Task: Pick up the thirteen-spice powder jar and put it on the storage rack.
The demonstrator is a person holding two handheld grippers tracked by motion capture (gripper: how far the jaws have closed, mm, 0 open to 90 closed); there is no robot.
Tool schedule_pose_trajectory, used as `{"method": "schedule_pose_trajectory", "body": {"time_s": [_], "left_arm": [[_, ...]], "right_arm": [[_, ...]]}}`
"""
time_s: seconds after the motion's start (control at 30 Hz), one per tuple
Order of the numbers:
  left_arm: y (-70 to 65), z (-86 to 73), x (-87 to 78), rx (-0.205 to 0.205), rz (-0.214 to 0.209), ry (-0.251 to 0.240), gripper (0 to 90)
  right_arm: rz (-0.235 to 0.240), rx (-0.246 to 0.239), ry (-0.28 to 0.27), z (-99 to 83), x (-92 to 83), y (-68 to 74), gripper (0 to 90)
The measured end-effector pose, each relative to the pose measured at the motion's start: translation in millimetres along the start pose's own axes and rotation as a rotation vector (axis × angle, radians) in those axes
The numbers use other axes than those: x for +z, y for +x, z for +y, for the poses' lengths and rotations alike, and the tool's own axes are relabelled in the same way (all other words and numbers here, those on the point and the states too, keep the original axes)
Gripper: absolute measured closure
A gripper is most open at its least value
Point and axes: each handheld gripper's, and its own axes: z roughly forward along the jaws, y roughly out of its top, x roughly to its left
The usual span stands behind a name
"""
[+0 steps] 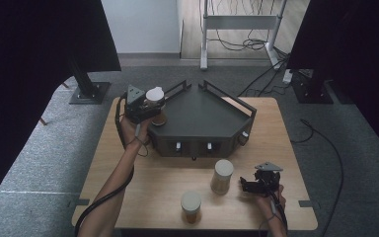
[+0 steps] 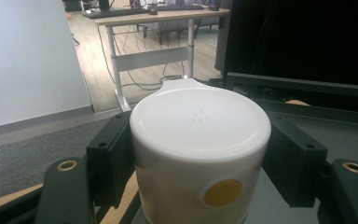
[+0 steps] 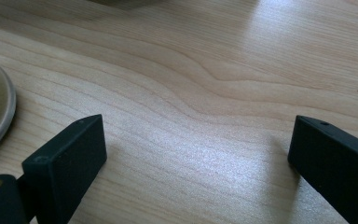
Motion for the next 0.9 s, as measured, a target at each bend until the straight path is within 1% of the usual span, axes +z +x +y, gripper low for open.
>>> {"method": "schedule_pose_trajectory", "body": {"time_s": [0.13,0.27,0.33,0.4,0.43,0.57,0.67,0.77,0.9], "left_arm": [[2.2,1.8,0.2,-0.007,-0.004,0.008,30.8],[3.4,3.3,0.7,-0.003,-0.007,0.014,30.5],[3.5,2.7,1.1,0.002,-0.006,0.013,30.3],[0.4,2.3,1.9,0.018,0.011,0.014,29.4],[-1.6,2.1,2.6,0.025,0.021,0.016,27.7],[-1.9,-0.3,4.5,0.029,0.021,0.014,20.3],[0.4,-2.0,5.8,0.021,0.011,0.011,15.0],[1.1,-3.6,5.3,0.022,0.011,0.004,11.8],[3.2,-5.3,3.2,0.016,0.005,-0.008,10.7]], "right_arm": [[0.000,0.000,0.000,0.0,0.0,0.0,3.6],[0.000,0.000,0.000,0.0,0.0,0.0,3.6],[0.000,0.000,0.000,0.0,0.0,0.0,3.6],[0.000,0.000,0.000,0.0,0.0,0.0,3.6],[0.000,0.000,0.000,0.0,0.0,0.0,3.6],[0.000,-0.001,0.000,0.0,0.0,0.0,3.6],[0.000,-0.001,0.000,0.0,0.0,0.0,3.5],[0.001,-0.001,0.000,0.0,0.0,-0.1,3.5],[0.001,-0.001,0.000,0.0,0.0,-0.1,3.5]]}}
